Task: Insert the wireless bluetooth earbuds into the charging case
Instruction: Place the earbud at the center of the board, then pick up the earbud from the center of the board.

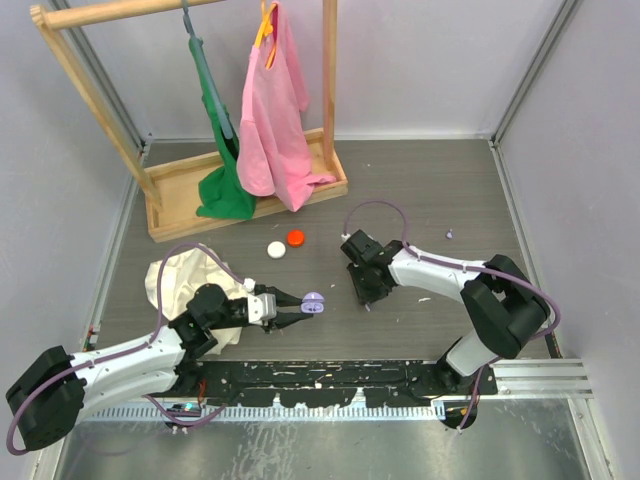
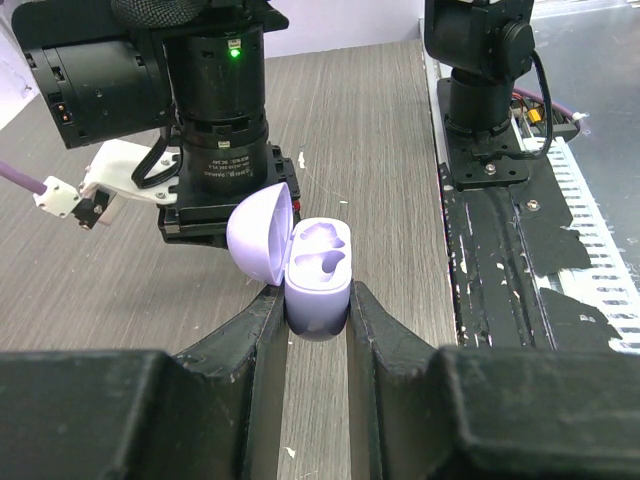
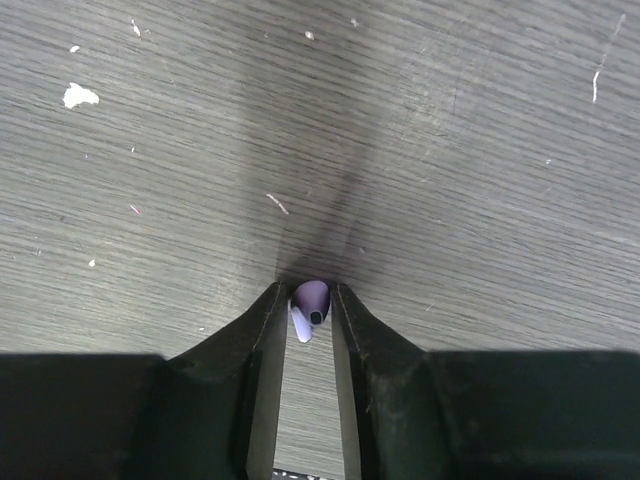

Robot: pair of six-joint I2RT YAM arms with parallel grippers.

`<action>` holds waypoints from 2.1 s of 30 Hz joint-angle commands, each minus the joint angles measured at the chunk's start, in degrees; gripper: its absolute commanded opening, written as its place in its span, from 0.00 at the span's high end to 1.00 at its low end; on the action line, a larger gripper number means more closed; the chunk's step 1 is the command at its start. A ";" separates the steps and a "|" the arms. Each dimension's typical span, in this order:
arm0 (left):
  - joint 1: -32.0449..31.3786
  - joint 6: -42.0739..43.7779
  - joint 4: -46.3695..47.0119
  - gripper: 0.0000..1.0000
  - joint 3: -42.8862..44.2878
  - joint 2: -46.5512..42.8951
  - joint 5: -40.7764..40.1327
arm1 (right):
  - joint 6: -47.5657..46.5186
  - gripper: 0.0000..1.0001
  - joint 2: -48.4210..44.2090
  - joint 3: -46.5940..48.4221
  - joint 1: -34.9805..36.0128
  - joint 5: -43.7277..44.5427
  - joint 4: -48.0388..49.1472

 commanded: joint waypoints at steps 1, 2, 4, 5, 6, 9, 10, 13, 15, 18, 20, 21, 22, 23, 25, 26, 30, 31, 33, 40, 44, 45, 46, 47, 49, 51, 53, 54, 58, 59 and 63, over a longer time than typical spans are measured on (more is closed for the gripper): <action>-0.35 0.72 1.97 1.00 1.13 -0.31 -0.60 | 1.62 0.68 -1.19 0.11 0.84 1.36 -2.15; -0.36 0.72 1.99 1.00 1.20 -0.33 -0.61 | 1.41 0.67 -1.03 0.45 0.96 1.52 -2.63; -0.35 0.72 1.95 1.00 1.13 -0.42 -0.60 | 0.88 0.64 -0.72 1.64 1.02 1.75 -3.68; -0.33 0.72 1.94 1.00 1.12 -0.44 -0.62 | 0.50 0.63 -0.55 2.41 1.07 1.65 -4.19; -0.35 0.72 1.98 1.00 1.12 -0.51 -0.60 | 0.13 0.62 -0.29 3.24 1.09 1.60 -4.71; -0.37 0.74 1.82 1.00 1.12 -0.61 -0.61 | -1.38 0.59 0.77 5.89 1.09 2.03 -6.63; -0.42 0.72 1.78 1.00 1.16 -0.74 -0.62 | -1.93 0.58 1.19 6.54 1.07 2.31 -7.25; -0.46 0.78 1.65 1.00 1.13 -0.71 -0.60 | -3.63 0.57 2.72 8.70 1.10 2.11 -8.93; -0.47 0.81 1.71 1.00 1.12 -0.70 -0.66 | -4.59 0.57 3.91 10.01 1.03 1.43 -9.95; -0.43 0.81 1.59 1.00 1.20 -0.73 -0.62 | -5.60 0.57 5.36 11.43 1.01 1.50 -11.39; -0.46 0.90 1.53 1.00 1.25 -0.72 -0.62 | -6.24 0.57 6.42 12.06 1.07 1.03 -11.94; -0.41 0.85 1.53 1.00 1.21 -0.75 -0.65 | -6.54 0.57 6.92 12.37 1.07 0.61 -12.10; -0.49 0.89 1.52 1.00 1.31 -0.73 -0.61 | -6.81 0.57 7.42 12.65 1.09 0.29 -12.22; -0.46 0.90 1.39 1.00 1.29 -0.75 -0.64 | -7.04 0.57 7.89 12.98 1.05 0.13 -12.39; -0.47 0.90 1.24 1.00 1.41 -0.67 -0.66 | -7.49 0.58 8.81 13.43 1.02 -0.03 -12.73; -0.43 0.90 1.22 1.00 1.38 -0.58 -0.59 | -7.65 0.58 9.19 13.58 1.08 -0.19 -12.75; -0.46 0.99 1.13 1.00 1.48 -0.40 -0.62 | -8.15 0.60 10.67 14.01 1.08 -1.22 -12.76; -0.42 0.99 1.11 1.00 1.47 -0.38 -0.54 | -8.22 0.60 11.09 13.97 1.09 -1.40 -12.72; -0.44 0.99 1.16 1.00 1.53 -0.22 -0.56 | -8.38 0.60 11.74 13.74 1.06 -1.79 -12.65; -0.49 1.07 1.02 1.00 1.65 0.08 -0.38 | -8.53 0.65 12.78 13.47 1.02 -2.57 -12.85; -0.45 1.16 0.86 1.00 1.67 0.00 -0.52 | -8.39 0.70 12.06 13.14 1.07 -3.05 -13.02; -0.48 1.16 0.85 1.00 1.67 -0.02 -0.56 | -8.37 0.71 11.73 13.02 1.09 -3.06 -12.98; -0.48 1.15 0.84 1.00 1.60 -0.11 -0.60 | -8.36 0.72 11.29 12.87 1.09 -3.11 -12.91; -0.44 1.16 0.87 1.00 1.56 -0.17 -0.72 | -8.26 0.73 11.10 12.64 1.07 -3.15 -12.78; -0.46 1.16 0.89 1.00 1.56 -0.39 -0.99 | -8.11 0.73 10.47 12.23 1.08 -3.22 -12.32; -0.47 1.16 0.77 1.00 1.47 -0.41 -0.95 | -7.96 0.68 10.13 11.96 1.05 -3.55 -11.98; -0.47 1.16 0.69 1.00 1.47 -0.47 -0.96 | -7.84 0.65 9.98 11.72 1.07 -3.76 -12.01; -0.43 1.16 0.67 1.00 1.47 -0.54 -1.03 | -7.83 0.64 9.83 11.55 1.09 -3.77 -12.01; -0.47 1.25 0.26 1.00 1.46 -1.11 -1.18 | -7.53 0.63 8.98 10.70 1.09 -3.75 -11.86; -0.48 1.25 0.20 1.00 1.47 -1.21 -1.14 | -7.42 0.63 8.78 10.34 1.09 -3.86 -11.57; -0.46 1.16 0.22 1.00 1.53 -1.09 -1.11 | -7.12 0.65 8.68 9.31 1.08 -4.64 -10.82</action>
